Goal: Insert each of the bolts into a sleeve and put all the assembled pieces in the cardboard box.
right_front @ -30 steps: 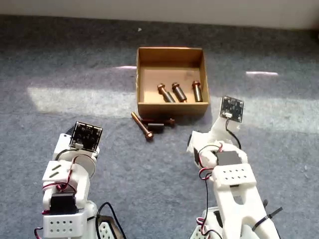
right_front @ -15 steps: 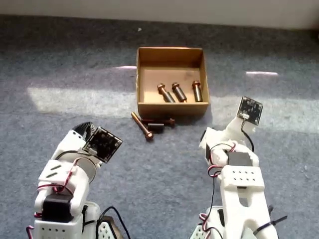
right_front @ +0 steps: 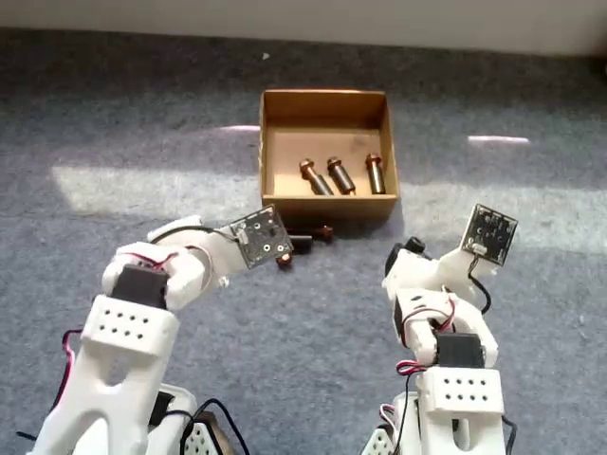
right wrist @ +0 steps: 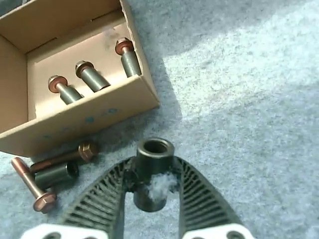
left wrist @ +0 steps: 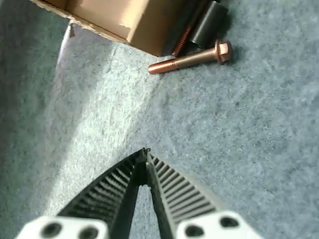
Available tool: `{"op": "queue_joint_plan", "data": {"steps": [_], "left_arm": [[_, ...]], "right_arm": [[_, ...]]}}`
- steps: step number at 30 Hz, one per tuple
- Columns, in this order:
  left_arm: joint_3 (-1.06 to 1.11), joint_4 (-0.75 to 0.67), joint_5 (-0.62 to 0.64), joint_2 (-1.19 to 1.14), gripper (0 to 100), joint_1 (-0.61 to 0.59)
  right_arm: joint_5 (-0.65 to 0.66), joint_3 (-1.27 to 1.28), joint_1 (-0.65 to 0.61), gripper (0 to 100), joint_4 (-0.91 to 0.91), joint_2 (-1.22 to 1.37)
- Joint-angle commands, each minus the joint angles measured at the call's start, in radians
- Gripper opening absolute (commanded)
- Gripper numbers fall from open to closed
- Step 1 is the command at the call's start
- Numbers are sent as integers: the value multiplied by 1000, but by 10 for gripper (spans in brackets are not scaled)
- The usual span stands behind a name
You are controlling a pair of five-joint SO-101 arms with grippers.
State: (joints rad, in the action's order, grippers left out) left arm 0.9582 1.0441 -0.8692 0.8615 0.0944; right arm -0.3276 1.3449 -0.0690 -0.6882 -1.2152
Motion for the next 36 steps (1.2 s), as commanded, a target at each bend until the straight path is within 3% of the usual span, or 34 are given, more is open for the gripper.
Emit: {"op": "queue_joint_plan", "data": {"steps": [1, 9, 16, 27, 36], "left_arm": [[-143, -23, -115, -222, 85, 36], [-341, -15, -282, -529, 136, 56], [-513, 130, -453, -710, 133, 153], [-843, 272, -554, -1058, 133, 242], [-995, 275, -554, -1264, 133, 251]], "right_arm": [[9, -1, 16, 5, 27, -62], [11, -2, 58, 5, 27, -71], [11, -2, 56, 5, 27, -71], [11, -2, 56, 6, 27, -71], [11, 31, 56, 6, 99, -70]]}}
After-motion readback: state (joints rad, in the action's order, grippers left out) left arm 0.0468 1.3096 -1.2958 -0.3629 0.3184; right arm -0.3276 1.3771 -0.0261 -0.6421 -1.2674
